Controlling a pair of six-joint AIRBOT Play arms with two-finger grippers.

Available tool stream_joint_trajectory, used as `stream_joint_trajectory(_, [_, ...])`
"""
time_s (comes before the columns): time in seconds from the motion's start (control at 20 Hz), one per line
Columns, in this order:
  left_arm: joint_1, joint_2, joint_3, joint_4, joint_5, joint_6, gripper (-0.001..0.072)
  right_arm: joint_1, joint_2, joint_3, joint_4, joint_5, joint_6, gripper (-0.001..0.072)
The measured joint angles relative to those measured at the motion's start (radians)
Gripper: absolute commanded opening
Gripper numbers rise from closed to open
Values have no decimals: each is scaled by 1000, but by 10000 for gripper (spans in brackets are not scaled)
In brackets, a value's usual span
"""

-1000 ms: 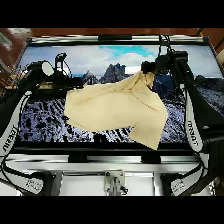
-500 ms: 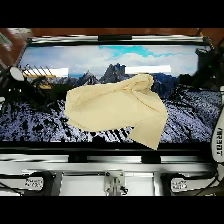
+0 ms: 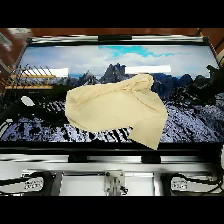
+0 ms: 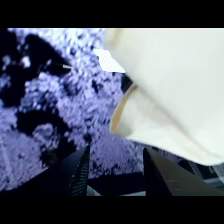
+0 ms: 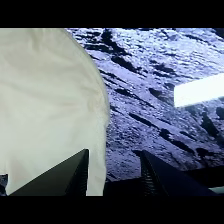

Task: Fold the shirts.

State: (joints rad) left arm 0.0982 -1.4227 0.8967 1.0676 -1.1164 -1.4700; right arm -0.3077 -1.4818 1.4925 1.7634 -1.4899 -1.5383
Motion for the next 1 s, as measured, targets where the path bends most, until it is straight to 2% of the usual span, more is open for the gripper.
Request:
stream_joint_trajectory(0.15, [-30,-5,-14,-34,75,-9,389,-4,3,-6,10,9,0,433])
stream_joint_trajectory(0.2, [-40,-7,-17,-39,99,-11,341,-5,3,-7,10,12,0,434])
stream_joint_trajectory(0.25, [-49,-9,-19,-40,119,-19,157,-5,4,-7,11,13,0,446])
stream_joint_trajectory(0.3, [-58,-16,-21,-39,138,-19,31,-5,4,-8,11,13,0,451])
stream_joint_trajectory(0.5, [-70,-10,-24,-34,145,-14,33,-16,4,-40,6,6,0,452])
stream_joint_trajectory(0.55, [-68,1,-25,-23,138,-6,33,-24,4,-69,12,3,-3,543])
stream_joint_trajectory(0.6, [-61,18,-25,-26,137,4,33,-34,4,-103,31,-2,-11,600])
stream_joint_trajectory(0.8, [-52,91,-25,-33,107,46,33,-42,-21,-241,114,36,-55,597])
stream_joint_trajectory(1.0, [-49,157,-25,-36,82,63,33,2,-77,-291,150,133,-71,596])
